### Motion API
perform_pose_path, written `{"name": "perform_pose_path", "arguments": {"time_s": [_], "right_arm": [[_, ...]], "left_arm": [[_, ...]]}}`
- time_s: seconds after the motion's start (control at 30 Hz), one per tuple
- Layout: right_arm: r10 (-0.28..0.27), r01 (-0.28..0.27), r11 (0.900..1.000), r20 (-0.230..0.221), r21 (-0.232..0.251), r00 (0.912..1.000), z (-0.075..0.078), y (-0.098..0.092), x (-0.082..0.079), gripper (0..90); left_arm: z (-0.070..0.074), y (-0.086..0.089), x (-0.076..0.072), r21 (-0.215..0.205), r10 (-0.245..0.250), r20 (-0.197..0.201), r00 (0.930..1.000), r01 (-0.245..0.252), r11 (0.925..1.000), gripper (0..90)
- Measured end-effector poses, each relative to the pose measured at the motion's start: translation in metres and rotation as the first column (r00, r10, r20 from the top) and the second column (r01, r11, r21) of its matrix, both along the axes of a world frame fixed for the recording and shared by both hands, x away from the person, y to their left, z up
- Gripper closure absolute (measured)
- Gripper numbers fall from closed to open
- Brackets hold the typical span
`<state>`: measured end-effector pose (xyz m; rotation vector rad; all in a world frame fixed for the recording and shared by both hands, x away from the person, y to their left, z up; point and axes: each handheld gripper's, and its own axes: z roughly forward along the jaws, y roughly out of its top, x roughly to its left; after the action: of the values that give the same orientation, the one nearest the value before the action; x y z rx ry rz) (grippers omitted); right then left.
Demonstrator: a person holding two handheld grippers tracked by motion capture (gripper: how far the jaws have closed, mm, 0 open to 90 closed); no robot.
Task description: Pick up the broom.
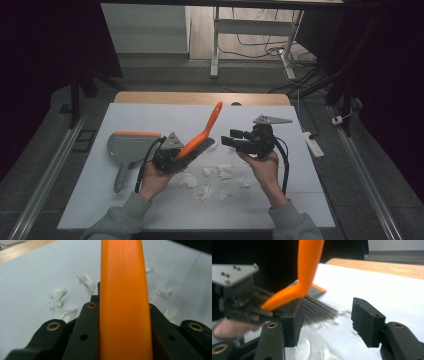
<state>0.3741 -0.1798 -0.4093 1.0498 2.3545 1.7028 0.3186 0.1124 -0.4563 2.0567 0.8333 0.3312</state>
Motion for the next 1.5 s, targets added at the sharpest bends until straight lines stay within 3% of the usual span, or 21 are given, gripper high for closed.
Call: {"name": "perform_pose_path", "arguments": {"time_s": [0.17, 0.2, 0.37, 0.5, 0.63, 0.9, 1.03, 1.13, 1.2, 1.23, 1.3, 1.4, 1.43, 1.47, 1.5], "right_arm": [[0.04, -0.039, 0.998, 0.017, -0.054, 0.9991, -0.002, -0.009, -0.003, 40.8], [0.05, -0.048, 0.997, 0.023, -0.066, 0.9985, -0.002, -0.01, -0.004, 40.7], [0.094, -0.086, 0.993, 0.092, -0.082, 0.9913, 0.0, -0.016, -0.01, 39.2], [0.117, -0.099, 0.985, 0.129, -0.14, 0.9847, 0.003, -0.015, -0.016, 37.5], [0.129, -0.103, 0.977, 0.131, -0.186, 0.983, 0.004, -0.014, -0.019, 37.4], [0.158, -0.132, 0.967, 0.109, -0.218, 0.9815, 0.004, -0.013, -0.018, 36.7], [0.169, -0.135, 0.962, 0.128, -0.236, 0.9773, 0.006, -0.01, -0.022, 37.0], [0.189, -0.152, 0.958, 0.136, -0.244, 0.9724, 0.012, -0.008, -0.026, 37.1], [0.213, -0.172, 0.95, 0.137, -0.259, 0.9674, 0.015, -0.006, -0.03, 37.1], [0.221, -0.177, 0.947, 0.143, -0.269, 0.9647, 0.017, -0.005, -0.032, 37.1], [0.223, -0.173, 0.945, 0.157, -0.278, 0.9622, 0.018, -0.003, -0.034, 37.0], [0.245, -0.182, 0.931, 0.173, -0.317, 0.9539, 0.021, 0.003, -0.038, 36.8], [0.253, -0.188, 0.927, 0.17, -0.324, 0.9524, 0.021, 0.004, -0.038, 36.8], [0.257, -0.191, 0.925, 0.17, -0.329, 0.9513, 0.021, 0.005, -0.038, 36.5], [0.258, -0.191, 0.922, 0.17, -0.336, 0.9511, 0.021, 0.006, -0.038, 36.2]], "left_arm": [[-0.001, 0.009, -0.001, 0.005, -0.026, -0.029, 0.9992, 0.026, 0.9996, 79.8], [0.001, 0.011, 0.0, 0.005, -0.053, -0.038, 0.9978, 0.054, 0.9986, 79.8], [0.004, 0.012, 0.001, 0.042, -0.082, -0.081, 0.9933, 0.086, 0.9954, 79.8], [0.005, 0.013, 0.003, 0.053, -0.1, -0.1, 0.99, 0.105, 0.993, 79.8], [0.007, 0.014, 0.003, 0.048, -0.122, -0.125, 0.9846, 0.129, 0.9905, 79.8], [0.011, 0.015, 0.005, 0.117, -0.14, -0.18, 0.9738, 0.162, 0.9798, 79.8], [0.009, 0.011, 0.007, 0.13, -0.138, -0.19, 0.972, 0.165, 0.9778, 79.8], [0.006, 0.003, 0.009, 0.152, -0.15, -0.2, 0.9682, 0.182, 0.9716, 79.8], [0.006, -0.006, 0.014, 0.212, -0.174, -0.215, 0.961, 0.22, 0.9524, 79.8], [0.006, -0.009, 0.015, 0.225, -0.18, -0.219, 0.959, 0.229, 0.9469, 79.8], [0.007, -0.011, 0.016, 0.234, -0.186, -0.223, 0.9568, 0.238, 0.9427, 79.8], [0.01, -0.018, 0.018, 0.244, -0.207, -0.237, 0.9492, 0.264, 0.9332, 79.8], [0.01, -0.021, 0.018, 0.248, -0.214, -0.241, 0.9467, 0.273, 0.9294, 79.8], [0.011, -0.026, 0.019, 0.271, -0.228, -0.248, 0.9416, 0.294, 0.9167, 79.8], [0.011, -0.026, 0.019, 0.271, -0.228, -0.248, 0.9416, 0.294, 0.9167, 79.8]]}}
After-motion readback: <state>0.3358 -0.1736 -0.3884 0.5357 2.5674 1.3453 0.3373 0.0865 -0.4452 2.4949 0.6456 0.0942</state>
